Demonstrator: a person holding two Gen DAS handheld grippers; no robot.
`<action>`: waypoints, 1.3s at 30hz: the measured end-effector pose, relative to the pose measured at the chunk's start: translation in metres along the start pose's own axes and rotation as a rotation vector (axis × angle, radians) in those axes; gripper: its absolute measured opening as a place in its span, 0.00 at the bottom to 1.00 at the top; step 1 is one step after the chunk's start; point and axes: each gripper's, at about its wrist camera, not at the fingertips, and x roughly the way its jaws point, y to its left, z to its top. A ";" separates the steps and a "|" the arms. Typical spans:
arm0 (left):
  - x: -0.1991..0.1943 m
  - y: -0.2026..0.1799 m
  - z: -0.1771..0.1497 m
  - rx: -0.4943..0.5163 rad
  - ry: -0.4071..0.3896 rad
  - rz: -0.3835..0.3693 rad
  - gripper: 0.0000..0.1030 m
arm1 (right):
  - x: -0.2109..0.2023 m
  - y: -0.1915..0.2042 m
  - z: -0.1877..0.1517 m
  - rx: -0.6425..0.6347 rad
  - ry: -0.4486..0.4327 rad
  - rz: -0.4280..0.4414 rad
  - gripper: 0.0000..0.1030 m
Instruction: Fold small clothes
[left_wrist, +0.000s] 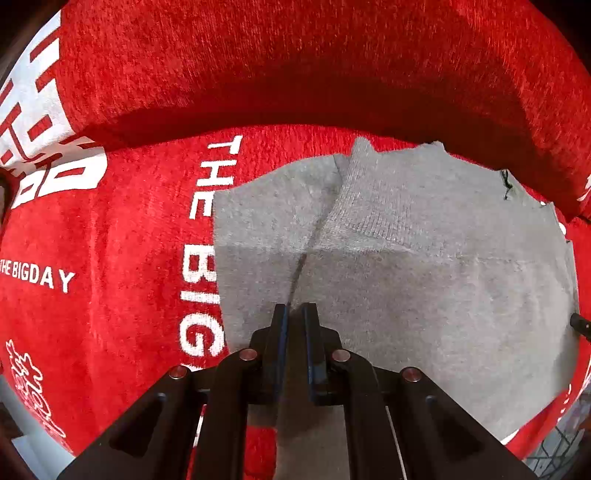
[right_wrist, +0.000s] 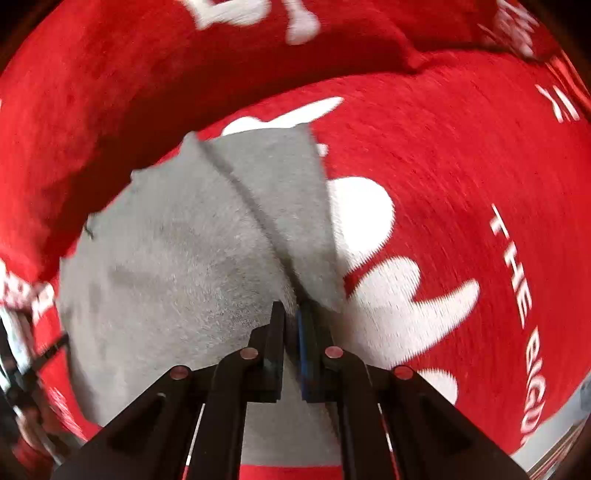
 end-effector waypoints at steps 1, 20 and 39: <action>-0.006 0.001 0.000 -0.006 -0.008 -0.004 0.09 | -0.006 -0.003 0.001 0.035 -0.009 0.002 0.07; 0.014 -0.009 0.035 -0.036 -0.014 -0.027 0.09 | 0.018 0.009 0.035 0.071 -0.035 0.143 0.02; -0.013 -0.018 -0.003 -0.007 0.021 0.017 0.09 | -0.004 0.042 -0.014 0.081 0.011 0.169 0.42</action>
